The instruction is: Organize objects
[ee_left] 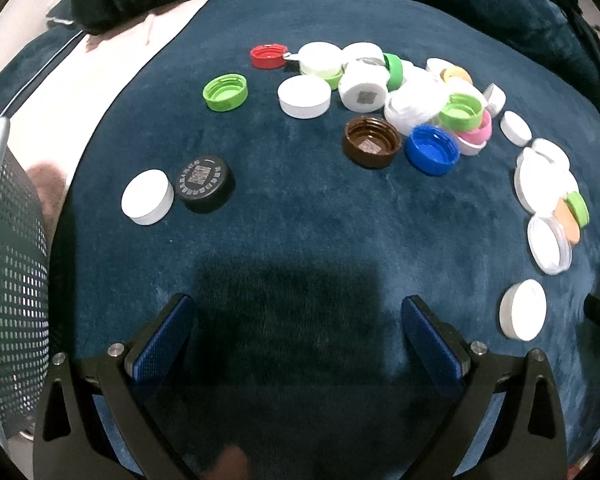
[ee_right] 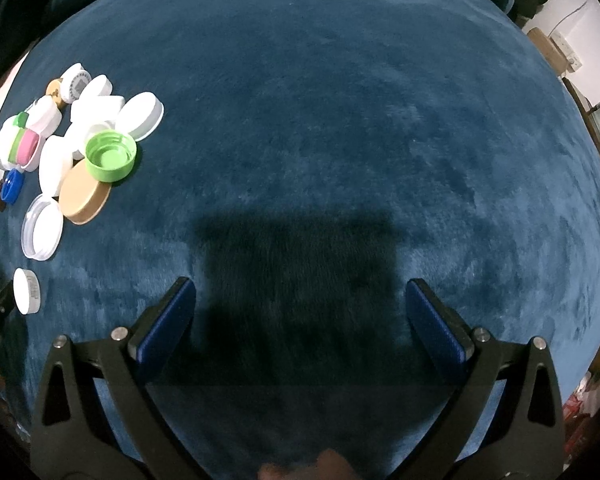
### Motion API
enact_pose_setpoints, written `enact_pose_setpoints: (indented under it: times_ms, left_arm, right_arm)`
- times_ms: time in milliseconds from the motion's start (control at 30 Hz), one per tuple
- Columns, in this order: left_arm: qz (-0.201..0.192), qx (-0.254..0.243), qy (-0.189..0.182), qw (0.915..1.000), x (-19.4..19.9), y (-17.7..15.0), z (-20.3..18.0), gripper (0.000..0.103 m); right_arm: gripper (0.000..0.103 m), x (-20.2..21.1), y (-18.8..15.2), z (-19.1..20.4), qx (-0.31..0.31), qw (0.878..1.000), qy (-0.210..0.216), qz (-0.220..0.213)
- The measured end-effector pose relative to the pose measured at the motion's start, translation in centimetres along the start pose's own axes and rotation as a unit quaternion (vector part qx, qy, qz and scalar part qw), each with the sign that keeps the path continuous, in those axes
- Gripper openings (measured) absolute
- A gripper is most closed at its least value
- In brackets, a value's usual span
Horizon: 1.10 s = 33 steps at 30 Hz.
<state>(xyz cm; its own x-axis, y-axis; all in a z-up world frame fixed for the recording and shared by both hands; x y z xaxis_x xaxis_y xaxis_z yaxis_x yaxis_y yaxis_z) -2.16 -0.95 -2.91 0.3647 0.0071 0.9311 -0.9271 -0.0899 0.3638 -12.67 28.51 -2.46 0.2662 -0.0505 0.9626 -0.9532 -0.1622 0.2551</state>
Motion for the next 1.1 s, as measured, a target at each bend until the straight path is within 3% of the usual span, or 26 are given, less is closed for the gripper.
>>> enact_pose_setpoints:
  times_ms: [133,233,300,433,500,633,700,733,767,867,967,1100]
  left_arm:
    - [0.014,-0.014,-0.007,0.9998,0.5,-0.6,0.5,0.103]
    - [0.007,-0.004,-0.016,0.9998,1.7,-1.3,1.6,0.103]
    - [0.002,-0.001,-0.008,1.0,2.2,-2.0,2.3,0.103]
    - [-0.002,-0.006,-0.001,1.0,3.4,-3.6,3.5,0.103]
    - [-0.01,-0.017,0.008,0.9998,4.1,-3.7,3.8,0.103]
    - [-0.027,-0.024,0.007,0.9993,5.7,-4.1,3.9,0.102]
    - [-0.03,-0.025,-0.004,0.9992,6.6,-4.9,4.3,0.102]
    - [-0.033,-0.028,-0.005,0.999,6.5,-4.8,4.0,0.102]
    - [-0.037,-0.032,-0.003,0.9988,6.2,-4.5,3.6,0.102]
    - [-0.05,-0.04,-0.016,0.9978,6.4,-3.7,1.9,0.102]
    - [-0.046,-0.048,-0.035,0.9972,5.4,-0.1,-1.7,0.102]
    - [-0.044,-0.076,-0.048,0.995,5.1,0.5,-5.6,0.102]
  right_arm:
    - [0.103,1.3,-1.0,0.3,-0.005,1.0,-0.01,-0.005]
    - [0.103,3.7,-2.5,3.3,0.024,0.997,0.062,-0.034]
    - [0.103,5.0,-3.6,5.8,0.063,0.993,0.088,-0.054]
    - [0.102,5.9,-5.5,10.5,0.111,0.986,0.112,-0.055]
    - [0.099,5.9,-4.9,11.3,0.117,0.985,0.113,-0.055]
    - [0.076,7.2,-3.3,11.3,0.133,0.983,0.118,-0.046]
    - [0.044,6.0,-1.8,12.4,0.144,0.982,0.111,-0.044]
    - [0.021,5.6,-1.4,12.8,0.147,0.982,0.107,-0.047]
    - [0.017,6.0,-1.3,12.4,0.142,0.982,0.111,-0.052]
    - [0.016,5.8,-0.6,10.5,0.108,0.984,0.132,-0.049]
    - [0.016,6.1,0.2,7.7,0.067,0.987,0.136,-0.047]
    - [0.017,6.2,0.0,3.3,0.03,0.99,0.13,-0.052]
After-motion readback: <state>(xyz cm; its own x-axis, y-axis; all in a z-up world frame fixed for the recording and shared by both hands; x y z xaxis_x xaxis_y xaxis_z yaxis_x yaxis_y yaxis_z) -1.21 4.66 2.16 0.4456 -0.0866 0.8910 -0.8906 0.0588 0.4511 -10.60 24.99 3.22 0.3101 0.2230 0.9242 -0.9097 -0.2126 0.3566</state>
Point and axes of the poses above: each gripper's, at about its wrist camera, not at the fingertips, and x roughly against the way its jaws point, z to its left, y to its top, the point moved 3 cm from there along -x, roughly the way its jaws point, and after that the axes turned 1 degree about -y, right-handed, at the moved point
